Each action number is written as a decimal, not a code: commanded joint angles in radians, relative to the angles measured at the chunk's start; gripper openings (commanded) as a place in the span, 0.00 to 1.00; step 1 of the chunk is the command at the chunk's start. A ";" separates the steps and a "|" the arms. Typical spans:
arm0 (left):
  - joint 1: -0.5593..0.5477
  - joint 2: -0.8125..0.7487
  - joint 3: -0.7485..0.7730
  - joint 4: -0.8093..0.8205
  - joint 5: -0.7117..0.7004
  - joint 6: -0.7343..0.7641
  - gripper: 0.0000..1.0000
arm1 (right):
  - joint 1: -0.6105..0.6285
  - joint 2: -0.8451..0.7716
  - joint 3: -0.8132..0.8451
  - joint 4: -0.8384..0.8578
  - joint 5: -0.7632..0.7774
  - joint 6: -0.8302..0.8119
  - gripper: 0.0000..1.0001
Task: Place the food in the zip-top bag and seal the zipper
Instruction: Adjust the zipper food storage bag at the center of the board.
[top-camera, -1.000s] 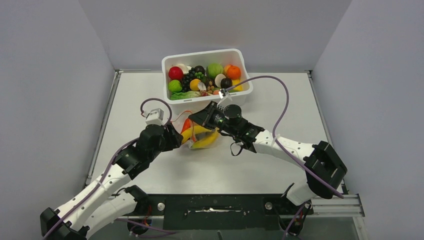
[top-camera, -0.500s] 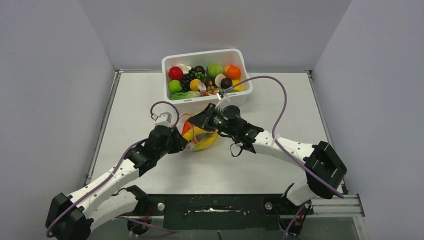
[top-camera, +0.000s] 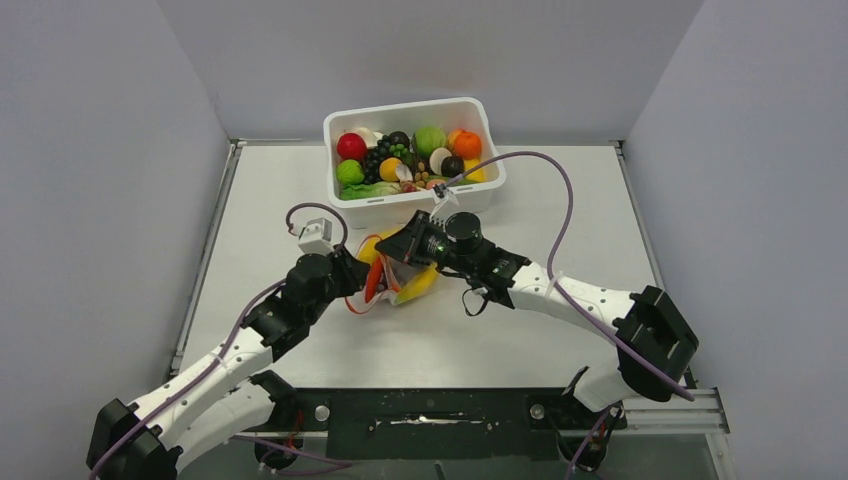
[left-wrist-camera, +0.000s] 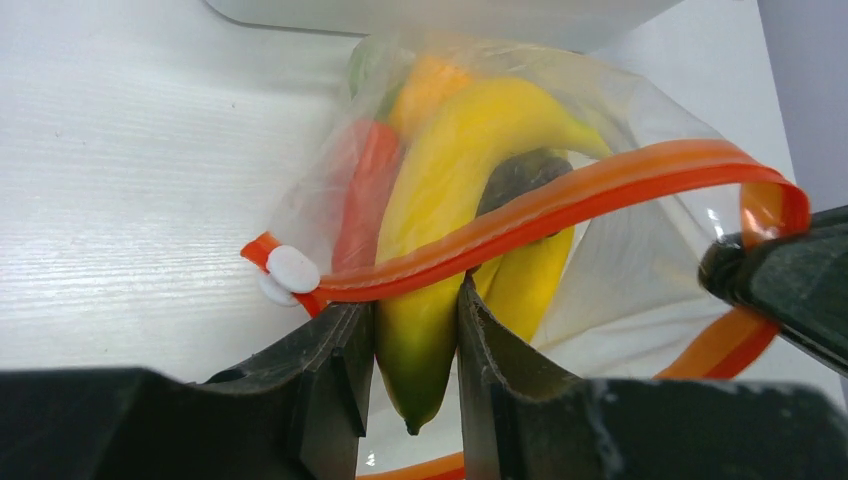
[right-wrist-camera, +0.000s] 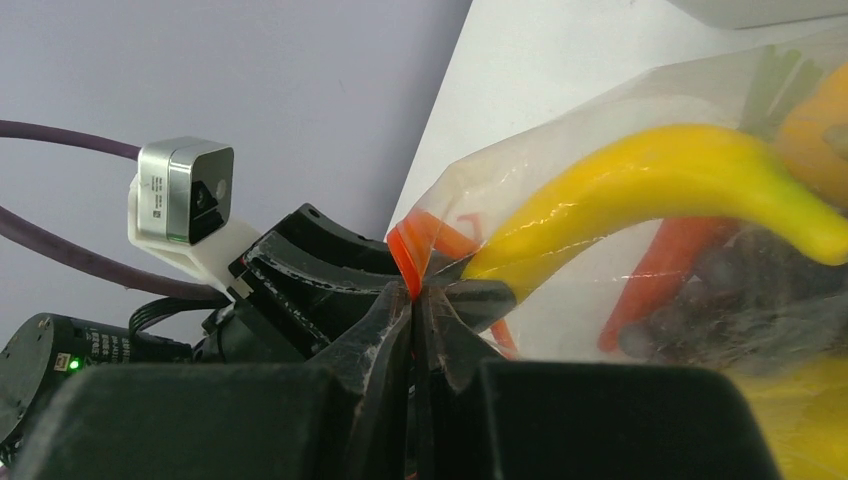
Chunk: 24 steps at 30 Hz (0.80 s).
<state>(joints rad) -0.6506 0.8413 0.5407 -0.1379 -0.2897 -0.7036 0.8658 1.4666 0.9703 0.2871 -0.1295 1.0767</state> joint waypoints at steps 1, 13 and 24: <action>0.003 0.044 -0.025 0.203 0.011 0.059 0.00 | 0.019 -0.034 0.047 0.061 -0.033 -0.005 0.00; 0.004 0.042 0.028 0.135 0.077 0.061 0.48 | 0.001 -0.064 0.035 0.023 0.027 0.001 0.00; 0.004 -0.062 0.187 -0.206 0.029 0.102 0.51 | -0.049 -0.214 -0.020 -0.060 0.119 -0.042 0.00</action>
<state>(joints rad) -0.6506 0.8310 0.6613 -0.2146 -0.2321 -0.6369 0.8257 1.3514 0.9489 0.1944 -0.0624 1.0618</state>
